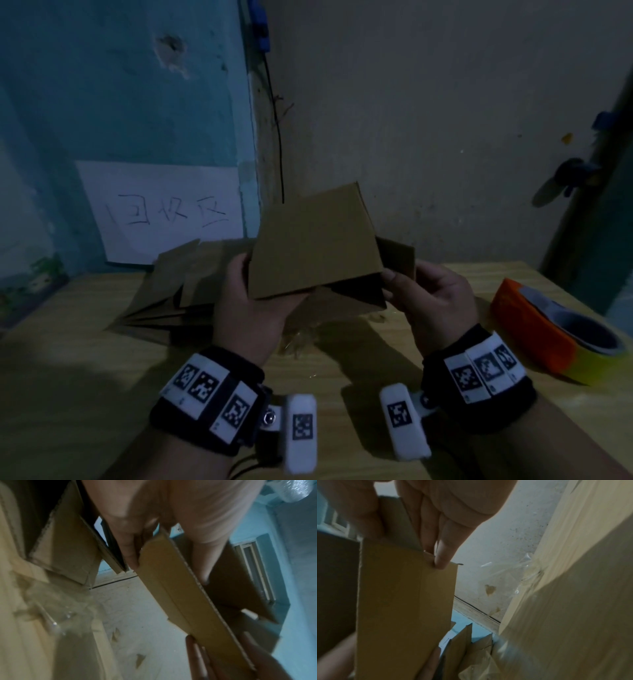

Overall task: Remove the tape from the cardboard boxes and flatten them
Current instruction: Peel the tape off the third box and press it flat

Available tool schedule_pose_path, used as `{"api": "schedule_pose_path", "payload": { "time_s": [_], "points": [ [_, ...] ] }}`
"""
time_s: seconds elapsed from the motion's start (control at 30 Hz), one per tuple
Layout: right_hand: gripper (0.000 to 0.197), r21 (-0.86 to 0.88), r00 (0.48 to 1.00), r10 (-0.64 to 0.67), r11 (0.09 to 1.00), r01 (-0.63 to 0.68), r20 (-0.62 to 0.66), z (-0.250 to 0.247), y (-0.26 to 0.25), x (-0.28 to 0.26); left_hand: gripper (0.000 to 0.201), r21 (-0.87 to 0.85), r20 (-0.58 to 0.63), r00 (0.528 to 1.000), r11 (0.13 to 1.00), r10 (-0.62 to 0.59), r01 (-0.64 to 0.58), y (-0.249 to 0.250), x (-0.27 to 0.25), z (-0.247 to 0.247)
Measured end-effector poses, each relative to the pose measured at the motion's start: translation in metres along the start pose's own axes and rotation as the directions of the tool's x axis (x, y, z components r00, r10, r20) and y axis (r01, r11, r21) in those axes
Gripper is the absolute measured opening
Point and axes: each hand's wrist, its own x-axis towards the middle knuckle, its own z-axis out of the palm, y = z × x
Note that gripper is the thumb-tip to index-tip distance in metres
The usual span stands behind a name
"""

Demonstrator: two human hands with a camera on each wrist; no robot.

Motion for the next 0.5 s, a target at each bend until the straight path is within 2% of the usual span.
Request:
{"api": "schedule_pose_path", "payload": {
  "time_s": [0.17, 0.23, 0.3, 0.37, 0.4, 0.5],
  "points": [
    [0.019, -0.030, 0.999, -0.047, 0.998, 0.047, 0.013, 0.000, 0.003, 0.000, 0.070, 0.063, -0.026, 0.998, 0.996, 0.062, -0.060, -0.006, 0.002, -0.003],
    [0.018, -0.040, 0.999, -0.049, 0.998, 0.050, 0.008, 0.002, 0.003, 0.000, 0.064, 0.027, -0.032, 0.998, 0.998, 0.052, -0.051, -0.007, 0.004, -0.003],
    [0.018, -0.054, 0.999, -0.042, 0.998, 0.041, -0.009, 0.003, 0.003, -0.001, 0.050, 0.000, -0.019, 0.999, 0.999, 0.033, -0.033, -0.007, 0.005, -0.003],
    [0.020, -0.046, 0.998, -0.008, 0.999, 0.005, -0.061, 0.003, 0.006, 0.000, 0.027, 0.016, 0.033, 0.998, 0.998, 0.056, -0.057, -0.005, 0.003, -0.003],
    [0.019, -0.027, 0.996, 0.022, 0.999, -0.025, -0.090, 0.003, 0.007, 0.002, 0.023, 0.004, 0.065, 0.996, 0.999, 0.053, -0.053, -0.003, 0.001, -0.003],
    [0.021, 0.078, 0.975, 0.128, 0.990, -0.115, -0.180, -0.003, 0.010, 0.010, 0.039, -0.055, 0.167, 0.986, 0.998, -0.002, 0.011, 0.002, -0.004, 0.000]
  ]
}}
